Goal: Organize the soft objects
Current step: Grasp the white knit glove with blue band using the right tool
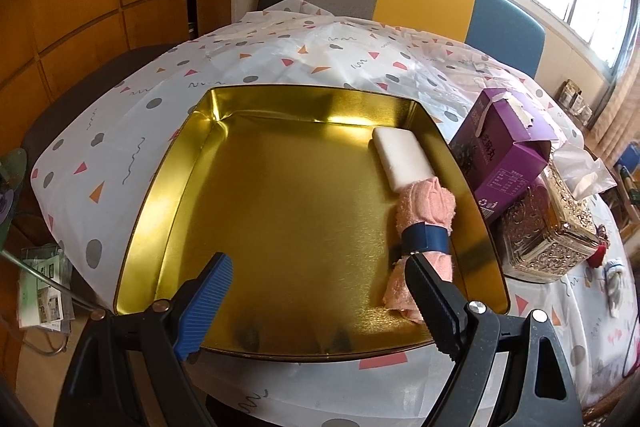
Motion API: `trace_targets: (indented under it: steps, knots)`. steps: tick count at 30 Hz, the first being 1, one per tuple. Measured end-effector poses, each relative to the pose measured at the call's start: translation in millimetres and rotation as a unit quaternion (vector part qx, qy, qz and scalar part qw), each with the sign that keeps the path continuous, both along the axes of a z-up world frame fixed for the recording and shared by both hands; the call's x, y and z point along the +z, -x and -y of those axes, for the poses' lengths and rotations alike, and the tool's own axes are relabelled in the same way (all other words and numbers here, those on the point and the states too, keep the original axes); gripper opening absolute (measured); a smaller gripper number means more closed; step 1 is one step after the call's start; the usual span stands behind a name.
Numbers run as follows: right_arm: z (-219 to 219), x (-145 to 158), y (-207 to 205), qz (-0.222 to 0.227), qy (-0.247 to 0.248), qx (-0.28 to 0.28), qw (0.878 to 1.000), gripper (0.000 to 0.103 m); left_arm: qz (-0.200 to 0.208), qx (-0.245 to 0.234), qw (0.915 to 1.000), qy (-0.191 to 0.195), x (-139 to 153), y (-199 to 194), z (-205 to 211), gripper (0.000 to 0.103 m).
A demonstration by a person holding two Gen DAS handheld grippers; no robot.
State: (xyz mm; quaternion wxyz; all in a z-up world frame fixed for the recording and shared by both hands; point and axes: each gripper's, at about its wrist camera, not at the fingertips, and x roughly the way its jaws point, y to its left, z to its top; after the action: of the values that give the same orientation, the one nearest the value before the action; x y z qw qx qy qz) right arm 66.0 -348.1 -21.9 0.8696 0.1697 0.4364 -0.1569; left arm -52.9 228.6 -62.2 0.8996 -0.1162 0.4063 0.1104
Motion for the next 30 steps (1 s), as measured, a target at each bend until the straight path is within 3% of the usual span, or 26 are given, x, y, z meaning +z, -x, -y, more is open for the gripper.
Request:
trace_targets:
  steps: [7, 14, 15, 16, 17, 21, 25, 30]
  knots:
    - [46.0, -45.4, -16.1, -0.103, -0.018, -0.021, 0.994, 0.062, 0.011, -0.026, 0.9996, 0.005, 6.4, -1.0, 9.8, 0.089]
    - [51.4, -82.4, -41.0, -0.122, -0.030, -0.034, 0.992, 0.063, 0.022, -0.049, 0.9985, 0.003, 15.8, -0.4, 21.4, 0.089]
    - [51.5, -88.8, -42.3, -0.122, -0.029, -0.041, 0.991, 0.061, 0.021, -0.050, 0.9985, -0.001, 16.2, 0.2, 22.7, 0.089]
    - [50.6, -95.1, -40.8, -0.114, -0.036, -0.041, 0.992, 0.050, 0.020, -0.049, 0.9986, -0.008, 16.6, 0.2, 24.1, 0.089]
    - [46.6, -102.4, -41.6, -0.120, -0.033, -0.033, 0.992, 0.046, 0.019, -0.048, 0.9986, -0.015, 16.9, 0.1, 25.2, 0.089]
    - [36.1, -105.2, -44.9, -0.143, 0.014, -0.013, 0.990, 0.045, 0.019, -0.053, 0.9984, -0.010, 20.1, -1.4, 27.3, 0.087]
    - [37.6, -105.2, -41.5, -0.147, 0.004, -0.015, 0.989, 0.045, 0.044, -0.097, 0.9943, -0.013, 43.6, -4.7, 41.7, 0.084]
    - [40.5, -106.0, -43.9, -0.150, 0.001, -0.014, 0.989, 0.045, 0.076, -0.204, 0.9760, 0.012, 88.7, -26.1, 89.2, 0.084]
